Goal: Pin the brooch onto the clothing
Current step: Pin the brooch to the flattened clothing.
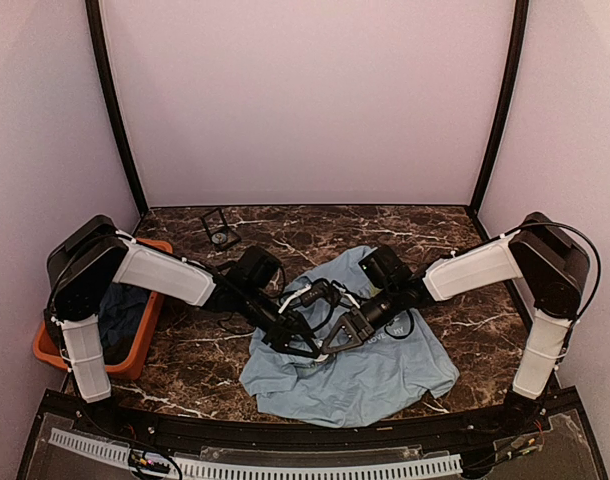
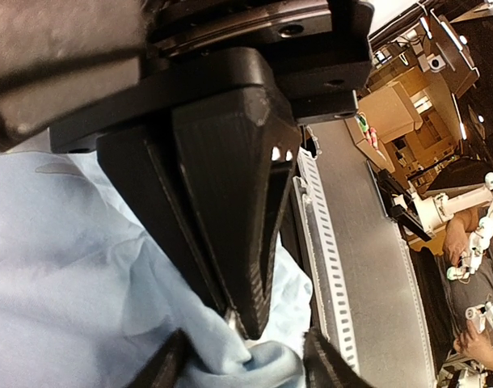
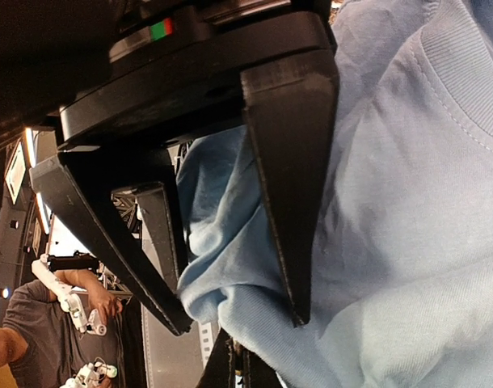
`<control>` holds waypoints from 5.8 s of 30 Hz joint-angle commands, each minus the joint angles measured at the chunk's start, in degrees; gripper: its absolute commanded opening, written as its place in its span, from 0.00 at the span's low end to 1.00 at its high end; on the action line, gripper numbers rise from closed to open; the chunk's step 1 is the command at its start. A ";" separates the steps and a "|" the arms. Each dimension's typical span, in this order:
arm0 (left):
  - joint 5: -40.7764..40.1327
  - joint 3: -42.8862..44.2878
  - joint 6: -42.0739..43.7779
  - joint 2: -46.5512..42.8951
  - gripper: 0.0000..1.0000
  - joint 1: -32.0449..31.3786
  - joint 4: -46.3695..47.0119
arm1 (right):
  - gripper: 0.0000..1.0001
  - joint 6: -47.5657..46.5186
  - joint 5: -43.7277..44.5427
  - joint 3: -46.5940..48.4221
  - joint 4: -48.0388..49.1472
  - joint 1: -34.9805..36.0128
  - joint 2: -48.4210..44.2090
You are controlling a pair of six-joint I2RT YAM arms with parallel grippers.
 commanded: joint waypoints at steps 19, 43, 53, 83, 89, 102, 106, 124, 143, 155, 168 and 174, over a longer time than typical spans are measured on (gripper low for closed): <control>0.08 1.60 2.48 -0.22 0.41 1.08 -4.29 | 0.00 -3.50 -1.76 -0.91 -1.99 -0.18 -2.66; -0.12 1.97 2.21 0.55 0.10 0.59 -4.03 | 0.00 -2.91 -1.37 -0.52 -1.80 0.07 -1.73; -0.92 2.37 2.54 0.72 0.03 0.52 -4.71 | 0.00 -2.93 -1.38 -0.59 -1.98 0.18 -1.65; -36.36 6.26 2.54 -16.31 0.97 2.65 -17.54 | 0.00 0.24 -3.18 -1.73 -3.95 0.34 -3.96; -35.21 4.94 1.18 -22.92 0.99 1.54 -18.28 | 0.00 0.11 -3.13 -1.89 -4.27 0.35 -3.87; -27.34 -2.41 -12.51 -18.00 0.99 -5.17 -4.06 | 0.00 0.41 -3.44 -3.20 -2.43 0.33 -5.97; -28.36 -1.85 -12.14 -15.19 0.99 -6.46 -4.15 | 0.00 0.17 -3.46 -3.56 -2.47 0.28 -6.86; -17.95 -6.82 -14.06 -11.96 0.97 -6.77 8.14 | 0.00 -0.28 -3.58 -4.70 -2.21 0.26 -7.33; -9.96 -7.61 -13.66 -8.86 0.67 -4.86 10.82 | 0.00 -5.39 -2.84 -2.95 -7.52 0.27 -6.89; -8.82 -4.49 -11.92 -5.85 0.63 -4.94 7.88 | 0.00 -6.66 -2.02 -1.46 -9.87 0.36 -6.57; -8.24 -4.15 -11.29 -4.89 0.55 -4.90 7.73 | 0.00 -6.81 -2.05 -0.77 -10.71 0.34 -6.36; -7.94 -3.28 -11.14 -4.35 0.54 -4.90 7.01 | 0.00 -6.92 -2.09 -0.28 -11.12 0.53 -6.06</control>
